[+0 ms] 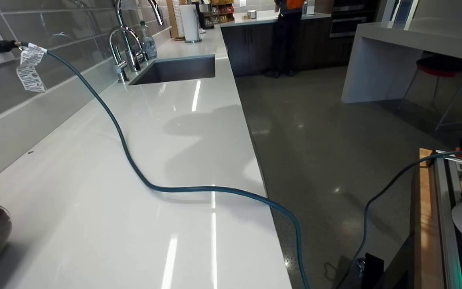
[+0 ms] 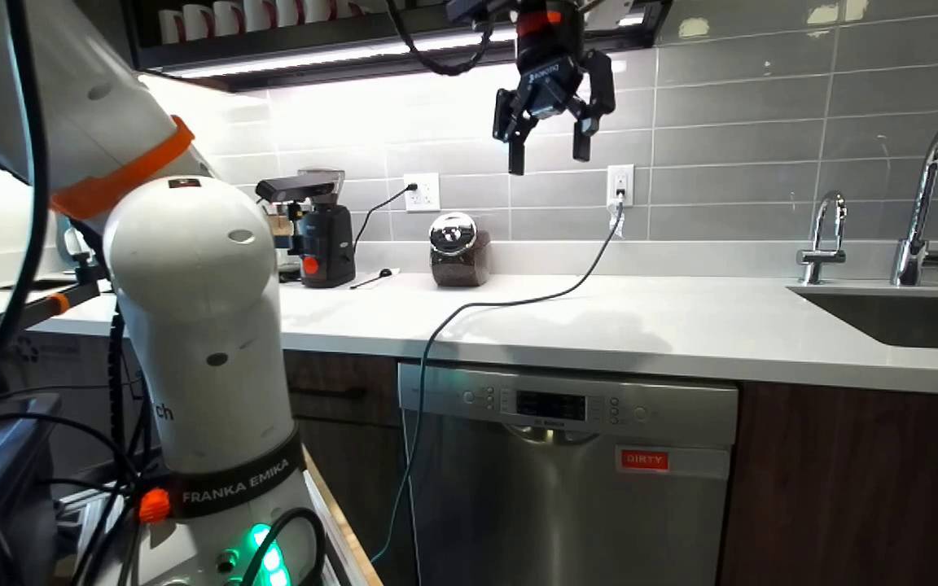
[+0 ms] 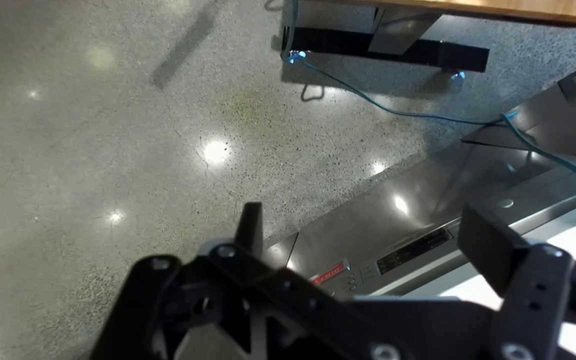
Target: Press a button on the stove
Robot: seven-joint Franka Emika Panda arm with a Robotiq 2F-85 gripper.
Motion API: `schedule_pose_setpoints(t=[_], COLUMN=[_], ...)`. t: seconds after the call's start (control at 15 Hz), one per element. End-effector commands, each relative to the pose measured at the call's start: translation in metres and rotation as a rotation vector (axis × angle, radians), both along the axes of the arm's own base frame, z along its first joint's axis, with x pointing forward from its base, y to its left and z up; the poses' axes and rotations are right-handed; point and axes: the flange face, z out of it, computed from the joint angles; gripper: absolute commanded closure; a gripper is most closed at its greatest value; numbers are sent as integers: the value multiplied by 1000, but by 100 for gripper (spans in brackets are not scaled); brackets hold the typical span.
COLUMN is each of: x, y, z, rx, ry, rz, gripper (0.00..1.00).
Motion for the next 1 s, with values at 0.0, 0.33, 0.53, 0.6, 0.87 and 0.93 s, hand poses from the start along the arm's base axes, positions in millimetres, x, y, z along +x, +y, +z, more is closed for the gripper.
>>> schedule_pose_setpoints(t=[0.0,0.33,0.53,0.6,0.87,0.93], x=[12,18,16,16,18,18], y=[-15,-22,-23,-24,-24,-25], z=[-42,-113,-155,-167,-151,-148], rx=[83,180,208,196,183,182], ry=[-28,-79,-46,-37,-41,-46], rz=[23,101,176,205,163,164], gripper=[0,0,0,0,0,0])
